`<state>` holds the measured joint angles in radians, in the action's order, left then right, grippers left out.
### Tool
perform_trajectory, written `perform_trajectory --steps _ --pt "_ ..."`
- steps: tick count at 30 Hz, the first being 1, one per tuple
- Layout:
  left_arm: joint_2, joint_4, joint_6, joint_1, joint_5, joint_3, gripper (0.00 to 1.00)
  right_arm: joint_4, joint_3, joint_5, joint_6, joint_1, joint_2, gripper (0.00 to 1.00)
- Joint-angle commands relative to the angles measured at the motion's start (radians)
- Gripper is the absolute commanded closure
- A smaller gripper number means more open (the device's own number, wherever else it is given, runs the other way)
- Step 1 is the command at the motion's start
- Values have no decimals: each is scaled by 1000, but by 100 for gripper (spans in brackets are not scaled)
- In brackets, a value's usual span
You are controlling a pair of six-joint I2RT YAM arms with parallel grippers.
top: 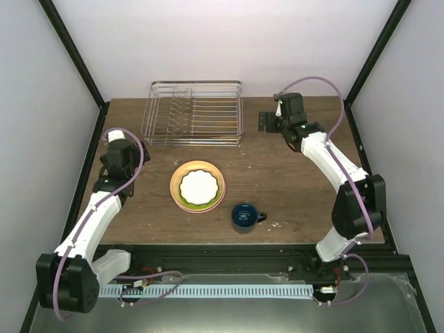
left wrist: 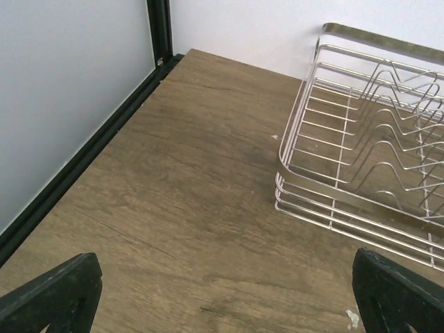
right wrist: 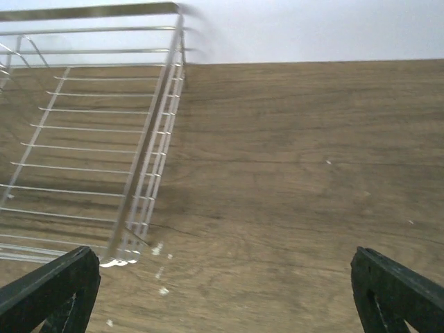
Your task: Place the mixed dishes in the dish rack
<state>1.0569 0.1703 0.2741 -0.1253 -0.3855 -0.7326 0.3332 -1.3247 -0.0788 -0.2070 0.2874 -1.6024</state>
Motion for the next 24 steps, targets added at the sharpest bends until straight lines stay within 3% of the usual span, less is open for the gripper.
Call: perform_trajectory --steps 1,8,14,24 --pt "-66 38 33 -5 -3 6 0 97 -153 8 -25 44 -62 0" --pt "-126 54 0 -5 43 13 0 92 -276 65 -40 91 -207 0" --pt "-182 99 -74 -5 186 18 0 99 -411 131 -69 106 -368 0" --pt "-218 141 -89 -5 155 21 0 146 -608 135 -84 134 -575 0"
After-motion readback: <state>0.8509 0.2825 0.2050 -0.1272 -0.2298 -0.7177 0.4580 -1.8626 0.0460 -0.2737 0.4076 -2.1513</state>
